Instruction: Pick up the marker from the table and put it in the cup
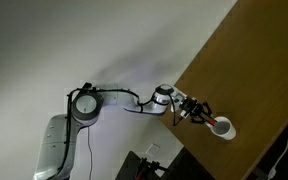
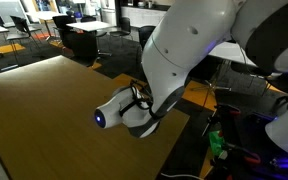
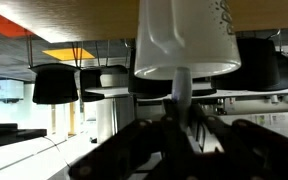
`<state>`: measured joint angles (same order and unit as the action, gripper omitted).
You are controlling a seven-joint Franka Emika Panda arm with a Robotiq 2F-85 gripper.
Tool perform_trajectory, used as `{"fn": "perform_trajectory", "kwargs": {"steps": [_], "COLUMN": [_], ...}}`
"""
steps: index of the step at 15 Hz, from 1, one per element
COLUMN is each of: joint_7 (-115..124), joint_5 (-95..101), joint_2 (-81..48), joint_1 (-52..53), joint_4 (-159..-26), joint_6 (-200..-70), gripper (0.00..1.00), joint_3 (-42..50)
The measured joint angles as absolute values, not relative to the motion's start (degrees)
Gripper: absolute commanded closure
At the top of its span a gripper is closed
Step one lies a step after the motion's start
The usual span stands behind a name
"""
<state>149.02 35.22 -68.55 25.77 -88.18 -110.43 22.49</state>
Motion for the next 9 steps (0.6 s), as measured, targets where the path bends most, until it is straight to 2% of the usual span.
{"fn": "perform_trajectory", "kwargs": {"steps": [1,2,4,9], "joint_7": [149.02,149.02,149.01,149.01], "joint_5": [35.43,35.64,35.85,35.92], "joint_2": [-68.8,-69.02,-69.36,-69.76], "joint_1": [25.74,25.72,25.65,25.3], "joint_4": [-87.75,-87.37,-86.77,-85.96], "joint_6": [-110.48,-110.58,-110.69,-110.69], "gripper": [0.56,0.54,0.42,0.02], "joint_3": [22.49,22.49,22.49,22.51]}}
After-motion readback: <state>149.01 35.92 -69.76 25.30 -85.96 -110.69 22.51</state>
